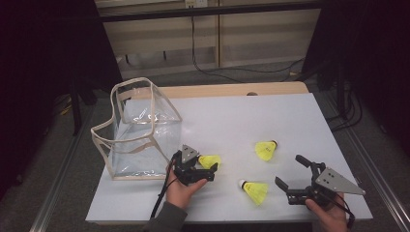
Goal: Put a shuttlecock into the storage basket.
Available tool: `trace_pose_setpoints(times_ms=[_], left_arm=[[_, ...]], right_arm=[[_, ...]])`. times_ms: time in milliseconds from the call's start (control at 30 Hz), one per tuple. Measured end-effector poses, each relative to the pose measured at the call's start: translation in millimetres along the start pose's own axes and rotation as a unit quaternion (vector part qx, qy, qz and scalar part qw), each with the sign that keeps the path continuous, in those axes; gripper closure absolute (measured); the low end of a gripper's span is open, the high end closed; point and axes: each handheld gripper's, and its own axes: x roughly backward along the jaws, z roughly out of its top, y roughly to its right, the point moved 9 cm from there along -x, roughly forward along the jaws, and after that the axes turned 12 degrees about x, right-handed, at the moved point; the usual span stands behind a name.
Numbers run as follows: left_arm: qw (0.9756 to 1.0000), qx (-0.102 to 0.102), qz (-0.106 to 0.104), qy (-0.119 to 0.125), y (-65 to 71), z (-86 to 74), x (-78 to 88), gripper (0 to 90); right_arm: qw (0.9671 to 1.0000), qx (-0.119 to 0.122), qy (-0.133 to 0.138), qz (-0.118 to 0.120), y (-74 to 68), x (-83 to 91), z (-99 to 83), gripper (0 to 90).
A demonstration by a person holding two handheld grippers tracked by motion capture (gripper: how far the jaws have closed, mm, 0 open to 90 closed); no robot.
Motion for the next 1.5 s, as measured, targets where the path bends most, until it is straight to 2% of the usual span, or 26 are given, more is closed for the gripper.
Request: trace_pose_setpoints(times_ms=[900,1167,1500], left_arm=[[0.9997,0.006,0.023,-0.009,-1.3,2.6,-7.0,7.6],[0.9996,0.001,0.026,-0.013,-2.0,2.4,-8.8,9.1],[0.9988,0.004,0.04,-0.027,-4.8,-1.1,-7.7,13.9]], right_arm=[[1.0,0.001,-0.002,-0.001,0.4,0.3,-0.4,0.3],[1.0,0.002,-0.001,-0.001,0.5,0.5,-0.2,0.3],[1.0,0.001,-0.001,-0.001,0.6,0.6,-0.2,0.3]])
